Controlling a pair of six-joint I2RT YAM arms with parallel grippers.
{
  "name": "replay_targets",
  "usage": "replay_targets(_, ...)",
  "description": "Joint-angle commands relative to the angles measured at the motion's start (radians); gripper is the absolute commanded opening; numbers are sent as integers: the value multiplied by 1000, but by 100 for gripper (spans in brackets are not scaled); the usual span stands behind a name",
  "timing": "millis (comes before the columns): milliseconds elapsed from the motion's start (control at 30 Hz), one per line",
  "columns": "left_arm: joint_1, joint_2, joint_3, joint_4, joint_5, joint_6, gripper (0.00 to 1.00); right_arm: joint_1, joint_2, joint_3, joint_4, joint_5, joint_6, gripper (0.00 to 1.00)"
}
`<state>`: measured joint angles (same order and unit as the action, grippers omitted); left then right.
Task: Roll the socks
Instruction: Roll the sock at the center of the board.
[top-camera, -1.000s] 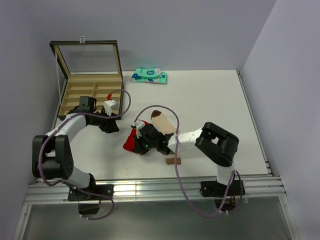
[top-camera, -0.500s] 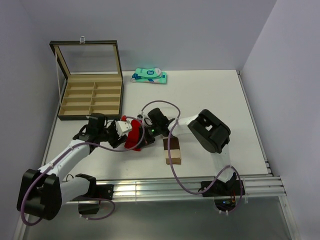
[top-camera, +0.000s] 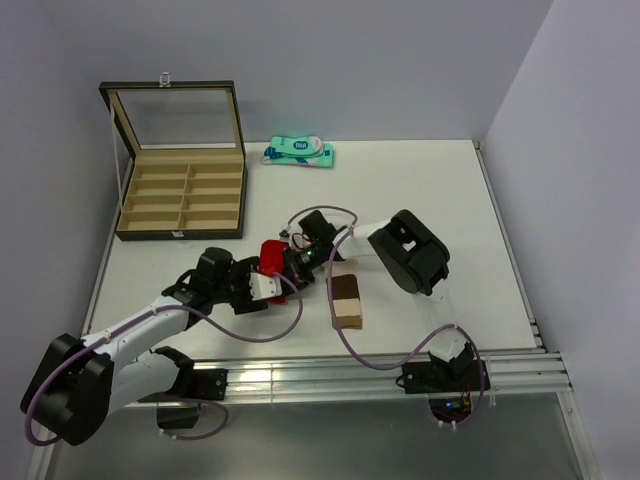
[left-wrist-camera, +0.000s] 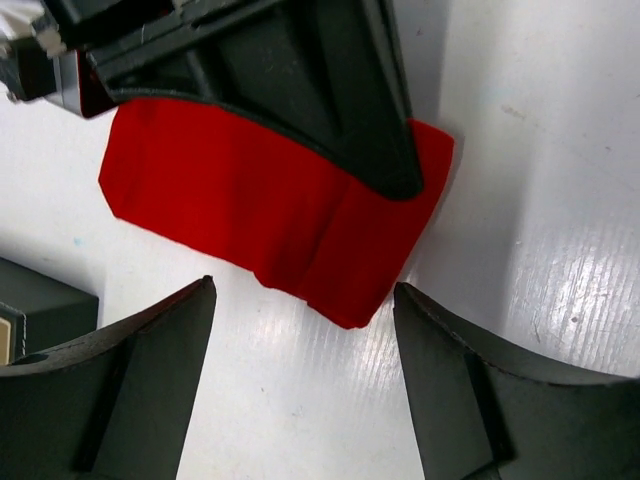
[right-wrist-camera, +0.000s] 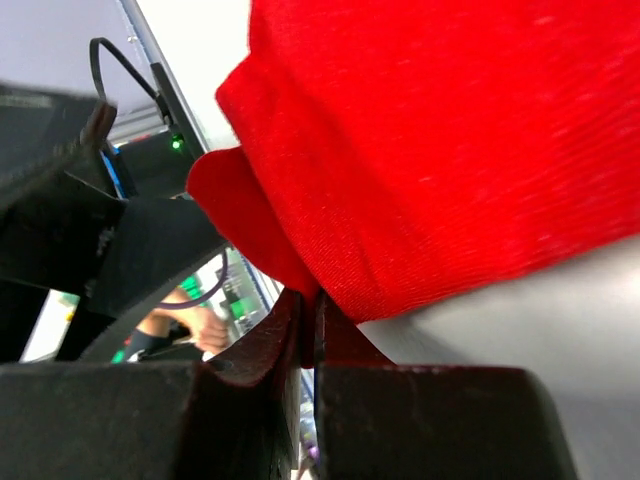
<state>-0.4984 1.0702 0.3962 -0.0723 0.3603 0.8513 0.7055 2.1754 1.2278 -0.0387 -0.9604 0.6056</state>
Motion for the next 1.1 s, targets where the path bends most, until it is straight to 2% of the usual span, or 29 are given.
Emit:
replay_targets(0,-29,2,-17,63,-18,48,78,-11,81,-7,-185,140,-35,0)
replay_targets(233,-84,37,-25,103,-12,37,73,-23,81,-11,-193,158,-18,0)
replay_targets(467,-117,82,-30,95,-17,23,55,-29,67,-17,-196,172,-10,0)
replay_targets(633,-117,111,-31,95,-4,3,51,-29,64,-19,-194,180,-17,0)
replay_targets(933,-112,240,64,31,42,-69,31,-28,29,-79,-168,226,-26,0)
replay_targets(1067,-108,272,70,0,51,-63,15,-28,9,-86,-182,261,-41,0)
